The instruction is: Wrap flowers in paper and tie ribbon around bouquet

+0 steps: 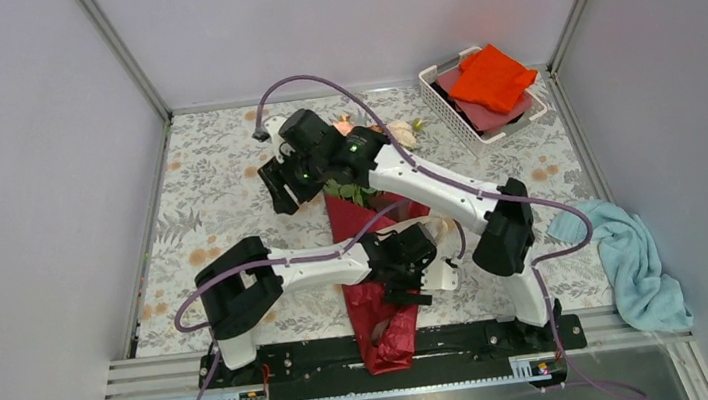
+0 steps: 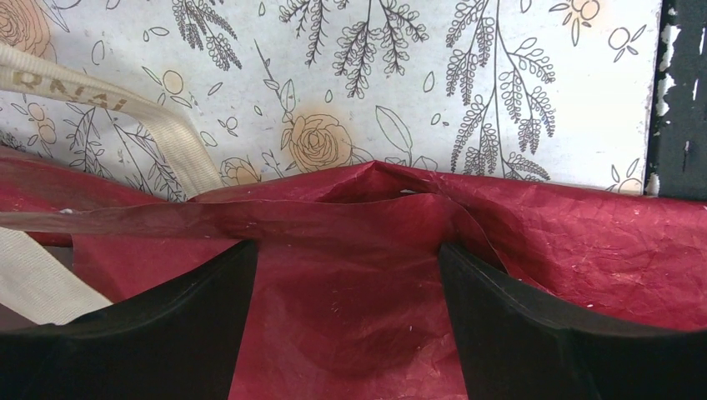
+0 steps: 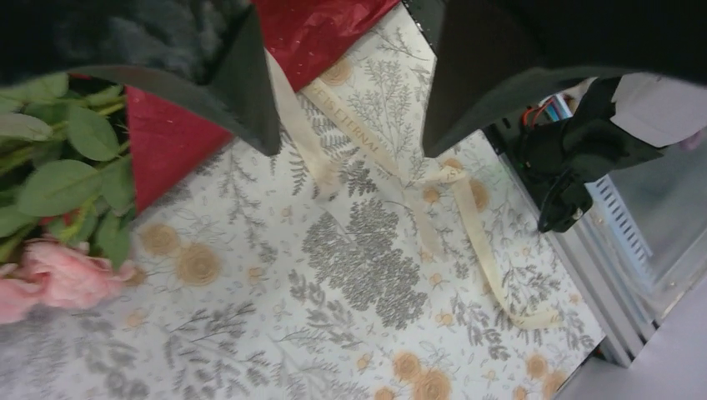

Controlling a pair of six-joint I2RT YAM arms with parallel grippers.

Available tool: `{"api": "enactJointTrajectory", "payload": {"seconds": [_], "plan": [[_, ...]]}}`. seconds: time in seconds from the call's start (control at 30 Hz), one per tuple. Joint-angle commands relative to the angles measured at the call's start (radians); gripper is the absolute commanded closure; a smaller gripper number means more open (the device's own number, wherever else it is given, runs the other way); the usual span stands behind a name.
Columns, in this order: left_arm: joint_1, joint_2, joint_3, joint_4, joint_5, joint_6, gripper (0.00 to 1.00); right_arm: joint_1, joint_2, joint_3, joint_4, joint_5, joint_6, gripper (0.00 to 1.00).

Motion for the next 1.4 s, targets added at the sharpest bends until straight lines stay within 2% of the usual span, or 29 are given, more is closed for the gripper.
{"api": "enactJointTrajectory", "payload": {"seconds": [0.0, 0.07, 0.17, 0.27, 0.4, 0.5, 0.8, 1.0, 1.37], "plan": [[-0.016, 0.052, -0.049, 0.014, -0.007, 0.025, 0.13, -0.021, -0.131, 0.065, -0.095, 0.093, -0.107, 0.23], [-0.015, 0.052, -0.049, 0.015, -0.007, 0.028, 0.13, -0.05, -0.2, 0.012, -0.108, 0.131, -0.128, 0.17], [-0.015, 0.055, -0.05, 0.017, -0.011, 0.029, 0.13, -0.154, -0.309, -0.131, -0.101, 0.084, -0.11, 0.16], [-0.016, 0.058, -0.047, 0.018, -0.018, 0.03, 0.13, -0.269, -0.384, -0.314, -0.056, -0.063, -0.087, 0.25], [-0.021, 0.068, -0.036, 0.018, -0.043, 0.032, 0.13, -0.291, -0.361, -0.465, -0.025, -0.212, -0.176, 0.33], [-0.03, 0.074, -0.029, 0.014, -0.059, 0.033, 0.13, -0.291, -0.274, -0.466, -0.05, -0.253, -0.257, 0.4], [-0.042, 0.08, -0.038, 0.013, -0.073, 0.031, 0.12, -0.286, -0.102, -0.468, -0.014, -0.408, -0.414, 0.38], [-0.043, 0.081, -0.046, 0.014, -0.078, 0.034, 0.12, -0.276, -0.05, -0.532, 0.062, -0.413, -0.45, 0.39], [-0.044, 0.082, -0.057, 0.02, -0.072, 0.037, 0.12, -0.233, -0.011, -0.656, 0.19, -0.299, -0.455, 0.38]]}}
